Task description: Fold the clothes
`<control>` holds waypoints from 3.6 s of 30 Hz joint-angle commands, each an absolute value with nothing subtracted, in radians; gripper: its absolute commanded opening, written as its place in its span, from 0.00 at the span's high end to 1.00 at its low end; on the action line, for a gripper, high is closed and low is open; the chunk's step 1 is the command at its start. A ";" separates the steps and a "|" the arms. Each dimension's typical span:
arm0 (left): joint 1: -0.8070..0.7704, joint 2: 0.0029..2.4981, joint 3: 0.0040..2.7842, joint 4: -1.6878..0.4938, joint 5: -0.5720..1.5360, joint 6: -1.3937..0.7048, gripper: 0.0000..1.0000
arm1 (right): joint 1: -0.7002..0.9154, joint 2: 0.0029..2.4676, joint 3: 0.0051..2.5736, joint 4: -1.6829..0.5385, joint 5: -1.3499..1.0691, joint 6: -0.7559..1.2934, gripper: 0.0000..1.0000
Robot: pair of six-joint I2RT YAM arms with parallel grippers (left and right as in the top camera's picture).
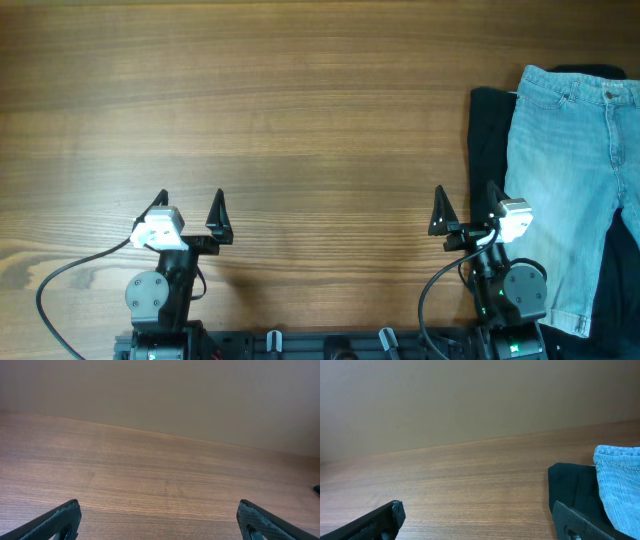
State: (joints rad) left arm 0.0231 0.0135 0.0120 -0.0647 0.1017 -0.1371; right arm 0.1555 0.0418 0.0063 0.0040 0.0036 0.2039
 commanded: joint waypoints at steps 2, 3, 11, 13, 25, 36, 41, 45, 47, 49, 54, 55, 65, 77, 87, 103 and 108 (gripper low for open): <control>0.030 0.007 0.006 -0.068 0.096 -0.146 0.00 | 0.154 0.056 0.005 0.007 0.000 0.212 0.00; 0.030 0.007 0.006 -0.068 0.096 -0.146 0.00 | 0.154 0.056 0.005 0.007 0.000 0.212 0.00; 0.030 0.007 0.006 -0.068 0.096 -0.146 0.00 | 0.154 0.056 0.005 0.007 0.000 0.212 0.00; 0.030 0.007 0.006 -0.068 0.096 -0.146 0.00 | 0.154 0.056 0.005 0.007 0.000 0.212 0.00; 0.030 0.007 0.006 -0.068 0.096 -0.146 0.00 | 0.154 0.056 0.005 0.007 0.000 0.212 0.00; 0.030 0.007 0.006 -0.068 0.096 -0.146 0.00 | 0.154 0.056 0.005 0.007 0.000 0.212 0.00; 0.030 0.007 0.006 -0.068 0.096 -0.146 0.00 | 0.154 0.056 0.005 0.007 0.000 0.212 0.00; 0.030 0.007 0.006 -0.068 0.096 -0.146 0.00 | 0.154 0.056 0.005 0.007 0.000 0.212 0.00; 0.030 0.007 0.006 -0.040 0.096 -0.147 0.00 | 0.154 0.056 0.005 0.007 0.001 0.212 0.00; 0.030 0.007 0.006 -0.042 0.096 -0.146 0.00 | 0.154 0.056 0.005 0.009 0.009 0.210 0.00; 0.030 0.007 0.006 -0.068 0.091 -0.136 0.00 | 0.154 0.056 0.005 0.026 -0.024 0.347 0.00; 0.030 0.009 0.006 -0.072 0.089 -0.136 0.00 | 0.154 0.056 0.005 0.028 -0.026 0.386 0.00; 0.030 0.028 0.057 0.041 0.168 -0.230 0.00 | 0.154 0.172 0.151 0.111 -0.095 0.461 0.00; 0.030 0.641 0.716 -0.420 0.255 -0.348 0.00 | 0.154 1.106 1.125 -0.646 -0.271 0.303 0.00; 0.030 1.050 1.042 -0.591 0.359 -0.348 0.00 | 0.036 1.409 1.349 -0.769 -0.119 0.326 0.00; 0.030 1.091 1.042 -0.715 0.422 -0.322 0.00 | -0.177 1.634 1.376 -0.801 -0.415 0.339 0.00; 0.030 1.096 1.042 -0.730 0.418 -0.318 0.00 | -0.140 1.634 1.375 -0.807 -0.421 0.225 0.00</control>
State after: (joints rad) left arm 0.0231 1.0981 1.0214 -0.7338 0.3958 -0.3351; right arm -0.1741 1.6474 1.3548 -0.8043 -0.3859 0.3061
